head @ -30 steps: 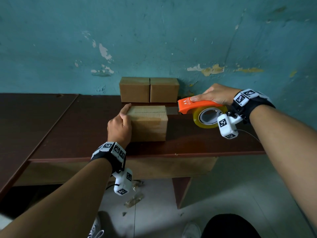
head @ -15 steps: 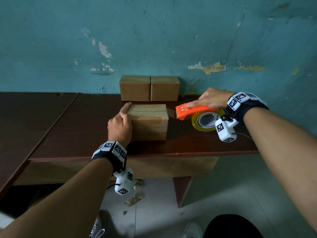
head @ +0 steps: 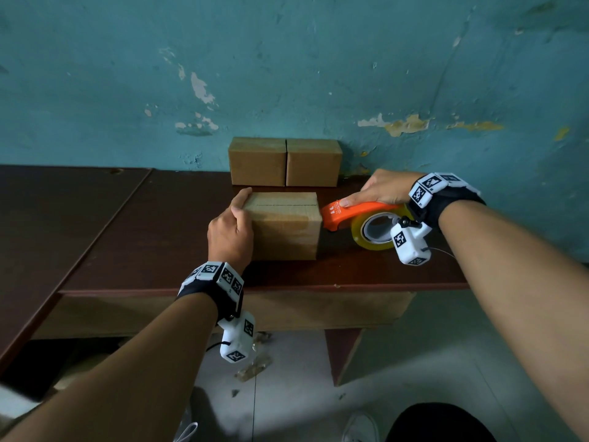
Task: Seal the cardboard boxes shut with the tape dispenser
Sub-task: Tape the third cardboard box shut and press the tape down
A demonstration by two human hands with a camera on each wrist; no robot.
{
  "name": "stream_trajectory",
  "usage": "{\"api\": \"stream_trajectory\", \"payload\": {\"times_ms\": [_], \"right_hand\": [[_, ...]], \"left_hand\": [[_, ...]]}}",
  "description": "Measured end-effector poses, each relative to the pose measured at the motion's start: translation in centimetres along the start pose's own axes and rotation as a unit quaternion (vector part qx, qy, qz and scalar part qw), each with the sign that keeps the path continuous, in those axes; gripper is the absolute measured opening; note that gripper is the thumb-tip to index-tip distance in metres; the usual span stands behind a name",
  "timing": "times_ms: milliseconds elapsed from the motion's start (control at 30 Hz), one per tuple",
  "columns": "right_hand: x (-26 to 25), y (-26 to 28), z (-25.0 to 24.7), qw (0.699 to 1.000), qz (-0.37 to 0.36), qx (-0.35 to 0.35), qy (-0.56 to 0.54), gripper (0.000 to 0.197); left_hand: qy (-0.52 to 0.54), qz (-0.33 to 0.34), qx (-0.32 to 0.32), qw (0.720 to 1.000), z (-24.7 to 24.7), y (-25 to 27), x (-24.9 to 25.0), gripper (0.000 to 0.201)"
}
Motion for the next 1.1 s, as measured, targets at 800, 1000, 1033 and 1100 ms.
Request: {"api": "stream_trajectory", "payload": {"times_ms": [800,1000,1033,1100], "right_hand": [[0.9,-0.5,1.6,0.994,0.067,-0.036,-0.074,0.077],[1.1,0.8,0.5,0.995,0.090,-0.036,0.017,0.077],[1.5,1.1,0.1,0.995,0.104,-0.006,0.012,0.075],[2.2,1.7,-0.6,0.989,0.128,0.066,-0.020,0.068]], "left_hand": [[-0.015,0.043,0.010,0.999,0.3,-0.1,0.0,0.065],[-0.007,0.046,0.001,0.999,0.2,0.1,0.0,0.067],[-0.006,0.043,0.001,0.999,0.2,0.0,-0.1,0.066],[-0.006,0.039,0.003,0.999,0.3,0.0,-0.1,0.064]]}}
Point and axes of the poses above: each hand's wrist, its own y-axis away from the middle knuckle, its own z-axis out of the palm, x = y × z, the point moved 6 cm from there along -y, towards the middle knuckle, and after that the axes turned 14 degrees about -z, right-handed, at the moved point
